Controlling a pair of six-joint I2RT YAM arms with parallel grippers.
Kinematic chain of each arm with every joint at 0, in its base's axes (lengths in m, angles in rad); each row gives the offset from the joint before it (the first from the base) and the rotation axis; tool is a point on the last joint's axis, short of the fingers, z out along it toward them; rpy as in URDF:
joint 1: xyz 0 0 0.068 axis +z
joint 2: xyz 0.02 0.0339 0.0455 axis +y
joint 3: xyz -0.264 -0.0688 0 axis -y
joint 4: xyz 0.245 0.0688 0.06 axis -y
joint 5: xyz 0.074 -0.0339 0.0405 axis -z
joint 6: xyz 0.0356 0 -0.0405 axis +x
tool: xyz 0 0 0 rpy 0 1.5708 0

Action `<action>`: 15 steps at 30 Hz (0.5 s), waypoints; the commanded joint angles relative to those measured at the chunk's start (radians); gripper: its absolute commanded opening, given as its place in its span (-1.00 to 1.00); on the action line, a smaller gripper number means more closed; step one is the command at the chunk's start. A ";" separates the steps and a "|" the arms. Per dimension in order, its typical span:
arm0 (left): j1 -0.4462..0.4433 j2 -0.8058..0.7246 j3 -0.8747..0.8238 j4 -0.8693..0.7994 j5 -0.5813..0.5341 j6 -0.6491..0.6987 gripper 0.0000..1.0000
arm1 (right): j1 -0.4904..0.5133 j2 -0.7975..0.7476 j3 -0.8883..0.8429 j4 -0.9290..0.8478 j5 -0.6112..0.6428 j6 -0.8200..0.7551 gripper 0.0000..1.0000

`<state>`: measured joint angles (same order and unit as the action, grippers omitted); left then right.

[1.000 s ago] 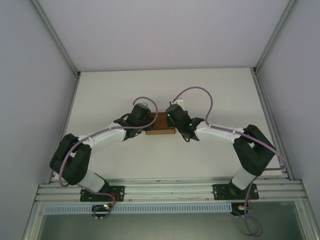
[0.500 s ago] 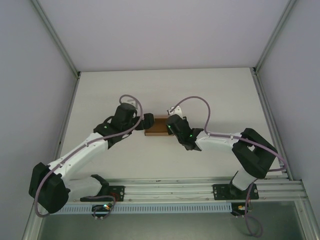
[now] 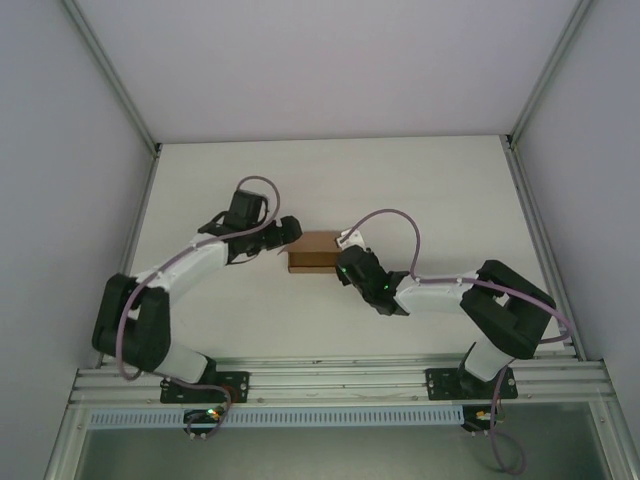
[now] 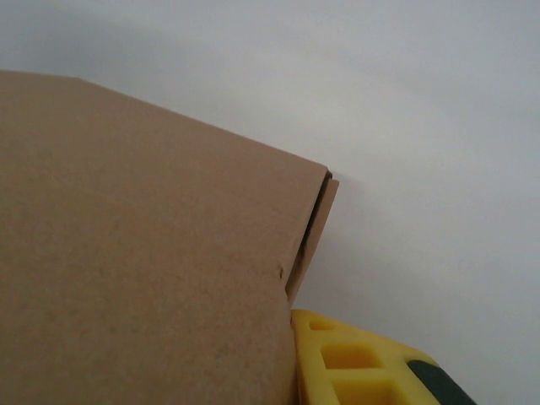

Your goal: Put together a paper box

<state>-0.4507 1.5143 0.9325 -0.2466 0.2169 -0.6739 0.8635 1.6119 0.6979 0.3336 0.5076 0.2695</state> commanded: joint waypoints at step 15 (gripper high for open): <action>0.060 0.239 -0.103 0.283 0.235 -0.044 -0.05 | 0.016 -0.363 -0.147 -0.297 -0.170 0.134 0.52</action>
<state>-0.4137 1.7172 0.8749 -0.0006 0.4171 -0.7124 0.8814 1.3003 0.5663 0.0837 0.3859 0.3866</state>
